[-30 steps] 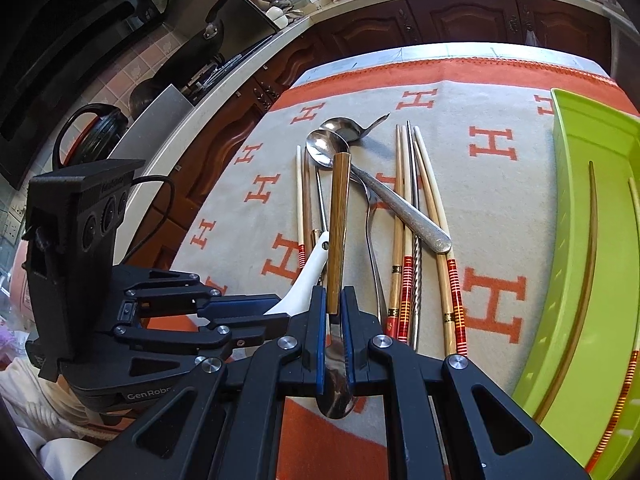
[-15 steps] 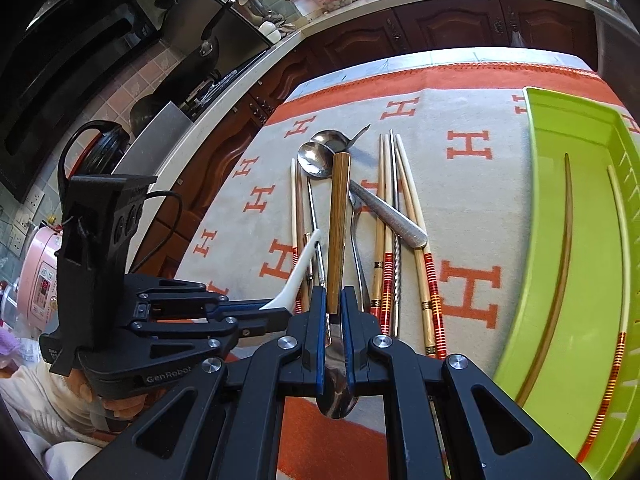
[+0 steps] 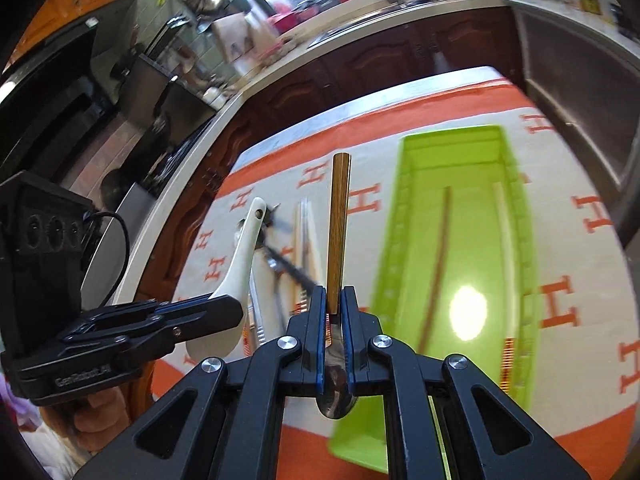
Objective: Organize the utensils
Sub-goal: 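Lift both spoons and carry them over the green tray, then lower both spoons into the green tray and open both tools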
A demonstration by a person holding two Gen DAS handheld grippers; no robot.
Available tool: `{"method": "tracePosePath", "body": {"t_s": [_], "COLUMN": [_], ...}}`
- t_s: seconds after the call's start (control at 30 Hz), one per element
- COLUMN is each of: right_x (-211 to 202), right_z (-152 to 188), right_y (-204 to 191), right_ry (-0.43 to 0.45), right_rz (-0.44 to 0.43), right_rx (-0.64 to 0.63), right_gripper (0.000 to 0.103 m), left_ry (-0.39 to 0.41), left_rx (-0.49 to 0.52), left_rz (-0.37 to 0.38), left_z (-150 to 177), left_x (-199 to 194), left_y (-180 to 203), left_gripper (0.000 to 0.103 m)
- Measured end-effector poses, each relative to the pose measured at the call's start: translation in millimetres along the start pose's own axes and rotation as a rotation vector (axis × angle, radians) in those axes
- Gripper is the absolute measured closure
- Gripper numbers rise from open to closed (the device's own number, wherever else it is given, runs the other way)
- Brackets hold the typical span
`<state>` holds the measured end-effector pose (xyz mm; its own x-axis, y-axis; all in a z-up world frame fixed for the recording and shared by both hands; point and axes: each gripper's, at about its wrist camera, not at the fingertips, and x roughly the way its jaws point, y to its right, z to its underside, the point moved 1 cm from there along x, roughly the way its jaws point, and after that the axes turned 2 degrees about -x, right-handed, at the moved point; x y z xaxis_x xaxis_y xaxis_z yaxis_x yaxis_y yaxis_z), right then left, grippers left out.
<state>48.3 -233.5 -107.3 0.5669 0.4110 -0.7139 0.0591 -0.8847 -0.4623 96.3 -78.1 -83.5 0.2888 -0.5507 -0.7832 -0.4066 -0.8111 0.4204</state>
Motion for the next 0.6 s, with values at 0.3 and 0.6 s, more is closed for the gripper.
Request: {"method": "tracePosePath", "body": {"t_s": [0.3, 0.6], "right_x": [-9.9, 7.8], "right_z": [12.1, 34.3], "right_y": [67.8, 88.7], "right_ry": [-0.049, -0.113], "right_rz": [0.063, 0.085], "right_rx": [0.095, 0.074], "right_gripper": [0.096, 0.089], "left_ry": [-0.092, -0.174], "left_rx": [-0.008, -0.031], "left_rz": [0.028, -0.073], "left_z": [-0.9, 22.1], "left_x": [70.3, 114.8], "left_y": [48.8, 35.2], "left_gripper": [0.099, 0.099]}}
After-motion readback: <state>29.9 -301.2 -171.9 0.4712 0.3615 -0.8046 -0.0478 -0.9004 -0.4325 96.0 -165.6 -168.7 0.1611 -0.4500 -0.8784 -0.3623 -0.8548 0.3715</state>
